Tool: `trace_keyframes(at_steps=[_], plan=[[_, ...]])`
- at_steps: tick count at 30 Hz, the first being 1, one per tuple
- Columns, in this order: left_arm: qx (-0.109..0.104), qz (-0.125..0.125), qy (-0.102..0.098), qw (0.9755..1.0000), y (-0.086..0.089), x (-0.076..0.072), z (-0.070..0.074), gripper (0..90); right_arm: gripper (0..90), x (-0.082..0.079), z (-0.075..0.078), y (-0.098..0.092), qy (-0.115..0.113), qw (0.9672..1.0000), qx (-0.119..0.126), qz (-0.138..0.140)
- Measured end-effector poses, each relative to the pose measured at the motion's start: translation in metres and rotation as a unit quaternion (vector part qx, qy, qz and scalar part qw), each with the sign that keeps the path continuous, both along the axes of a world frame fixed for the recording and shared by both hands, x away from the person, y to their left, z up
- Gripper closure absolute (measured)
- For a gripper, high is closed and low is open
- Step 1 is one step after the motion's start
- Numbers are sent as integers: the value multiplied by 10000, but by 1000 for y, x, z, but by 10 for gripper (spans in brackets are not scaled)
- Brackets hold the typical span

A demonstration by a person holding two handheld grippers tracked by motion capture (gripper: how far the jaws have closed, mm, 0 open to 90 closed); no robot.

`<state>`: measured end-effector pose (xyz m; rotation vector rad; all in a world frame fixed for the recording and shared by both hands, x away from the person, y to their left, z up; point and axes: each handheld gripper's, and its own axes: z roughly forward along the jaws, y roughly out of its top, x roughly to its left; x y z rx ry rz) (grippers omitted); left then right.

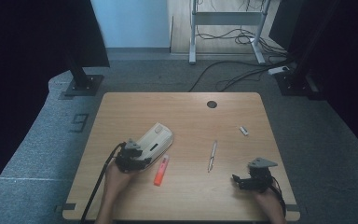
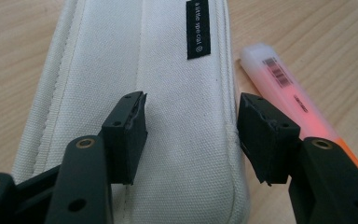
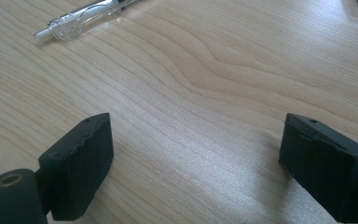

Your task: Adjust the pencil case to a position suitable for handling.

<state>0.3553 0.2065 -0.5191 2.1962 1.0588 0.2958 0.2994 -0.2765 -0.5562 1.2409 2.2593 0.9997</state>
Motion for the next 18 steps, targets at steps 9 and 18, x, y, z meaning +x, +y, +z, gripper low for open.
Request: trace_keyframes(at_steps=[9, 18], plan=[[99, 49, -15, 9999, -1, -9, 0, 439, 96, 0, 0, 0, -2, 10000, 2, 0], [114, 259, 15, 9996, -1, -10, 2, 545, 97, 0, 0, 0, -5, 10000, 3, 6]])
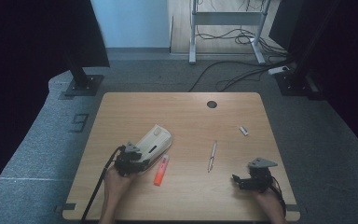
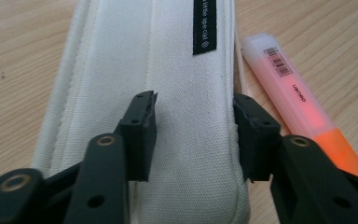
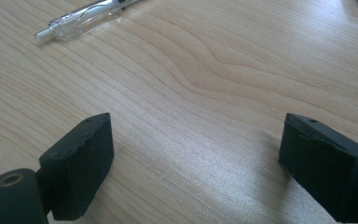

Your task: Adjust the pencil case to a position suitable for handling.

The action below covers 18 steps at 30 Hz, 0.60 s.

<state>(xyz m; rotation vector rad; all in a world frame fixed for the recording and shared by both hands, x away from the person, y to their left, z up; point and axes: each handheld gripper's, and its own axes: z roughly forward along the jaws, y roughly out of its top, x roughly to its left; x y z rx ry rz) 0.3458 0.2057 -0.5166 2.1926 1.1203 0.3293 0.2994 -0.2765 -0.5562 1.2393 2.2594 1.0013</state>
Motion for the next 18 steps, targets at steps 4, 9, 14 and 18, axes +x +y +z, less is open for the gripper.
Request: trace_keyframes(at_steps=[4, 9, 14, 18], plan=[[32, -20, -117, 9999, 0, -2, 3, 601, 97, 0, 0, 0, -4, 10000, -2, 12], [-39, -45, -234, 9997, 3, -3, 8, 672, 97, 0, 0, 0, -5, 10000, -3, 18], [-217, -27, -200, 9996, 8, -2, 15, 712, 98, 0, 0, 0, -5, 10000, -5, 20], [-556, -11, -123, 9984, 17, 1, 20, 723, 97, 0, 0, 0, -5, 10000, -4, 20]])
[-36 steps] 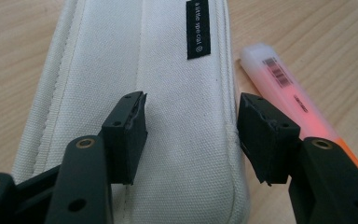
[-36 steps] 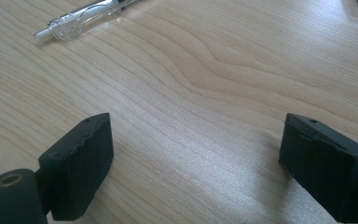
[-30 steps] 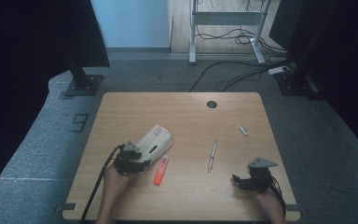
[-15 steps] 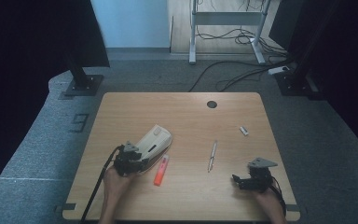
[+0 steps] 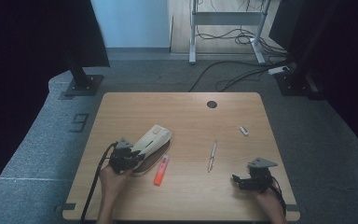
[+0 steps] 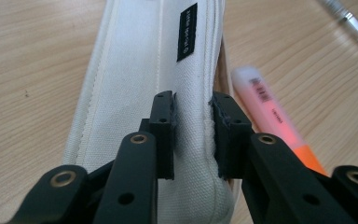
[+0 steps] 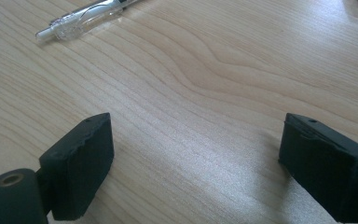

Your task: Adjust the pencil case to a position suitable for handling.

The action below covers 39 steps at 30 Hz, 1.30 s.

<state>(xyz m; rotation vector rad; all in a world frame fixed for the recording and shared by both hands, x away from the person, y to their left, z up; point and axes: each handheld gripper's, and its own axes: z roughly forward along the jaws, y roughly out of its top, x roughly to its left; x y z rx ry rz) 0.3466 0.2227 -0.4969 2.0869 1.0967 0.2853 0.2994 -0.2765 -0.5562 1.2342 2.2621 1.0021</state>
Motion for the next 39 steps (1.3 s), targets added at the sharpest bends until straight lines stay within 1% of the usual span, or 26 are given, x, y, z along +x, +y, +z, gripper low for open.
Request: trace_keyframes(at_steps=[4, 6, 9, 11, 17, 21, 28, 32, 36, 39], plan=[[-268, -25, 14, 9996, 9, 1, 5, 739, 97, 0, 0, 0, 1, 10000, -1, 0], [-366, -3, 9, 9993, 12, 0, 7, 745, 95, 0, 0, 0, 2, 10000, -2, 1], [-445, 29, -1, 9990, 14, 0, 9, 747, 78, 0, 0, 0, 26, 10000, -15, -15], [-454, 34, -1, 9990, 14, 0, 9, 748, 72, 1, 0, 0, 32, 10000, -14, -56], [-419, 42, -34, 9991, 13, 0, 9, 749, 79, 0, 0, 0, 34, 10000, -11, -42], [-435, 52, -52, 9990, 14, -1, 9, 750, 100, 0, 0, -1, 4, 10000, 6, 45], [-504, 50, -86, 9987, 16, -1, 11, 751, 103, 1, 1, -1, 19, 9999, -3, 130], [-518, 58, -92, 9986, 17, -2, 12, 751, 128, 3, 2, -1, 62, 9999, -16, 151], [-517, 54, -95, 9986, 17, -2, 12, 751, 130, 5, 5, -1, 127, 9998, -24, 178], [-516, 48, -96, 9986, 17, -2, 12, 750, 130, 8, 9, -2, 75, 9998, -36, 169]])
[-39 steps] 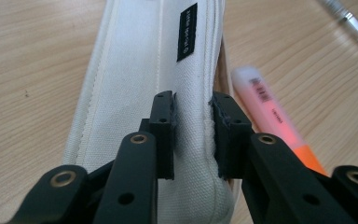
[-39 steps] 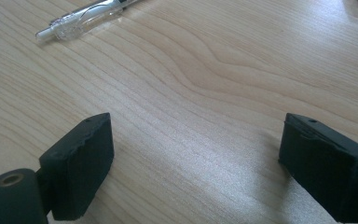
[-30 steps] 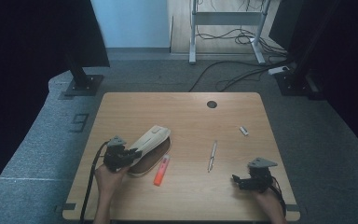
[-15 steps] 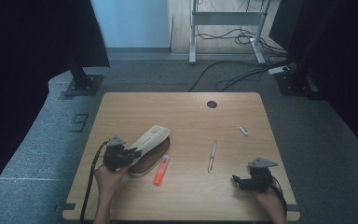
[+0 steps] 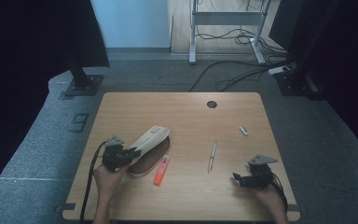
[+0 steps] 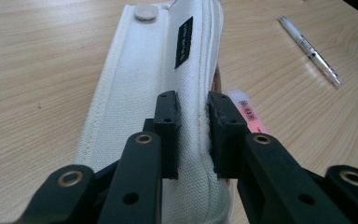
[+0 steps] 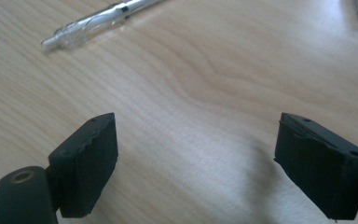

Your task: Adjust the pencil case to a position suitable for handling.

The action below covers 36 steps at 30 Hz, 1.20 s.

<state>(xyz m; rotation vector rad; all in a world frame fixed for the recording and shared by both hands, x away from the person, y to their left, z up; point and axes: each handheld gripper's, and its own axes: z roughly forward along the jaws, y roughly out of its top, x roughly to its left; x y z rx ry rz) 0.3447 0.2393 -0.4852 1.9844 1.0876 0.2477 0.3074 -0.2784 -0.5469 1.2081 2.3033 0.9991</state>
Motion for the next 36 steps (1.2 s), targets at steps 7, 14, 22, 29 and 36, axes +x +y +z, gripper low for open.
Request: trace_keyframes(at_steps=[7, 14, 22, 29, 36], plan=[[-6, -21, -8, 10000, 0, 0, 0, 749, 129, 13, 7, -6, -22, 9999, -77, -79], [-20, -62, 9, 10000, 0, 0, 0, 747, 160, 25, 16, -11, -76, 9998, -106, -140], [-34, -98, 30, 9999, 1, 0, 0, 746, 222, 41, 24, -17, -126, 9997, 33, -190], [-52, -133, 46, 9999, 1, 1, 0, 741, 257, 57, 26, -18, -131, 9991, 283, -277], [-49, -141, 57, 9999, 1, 0, -1, 739, 328, 73, 28, -17, -168, 9992, 234, -293]])
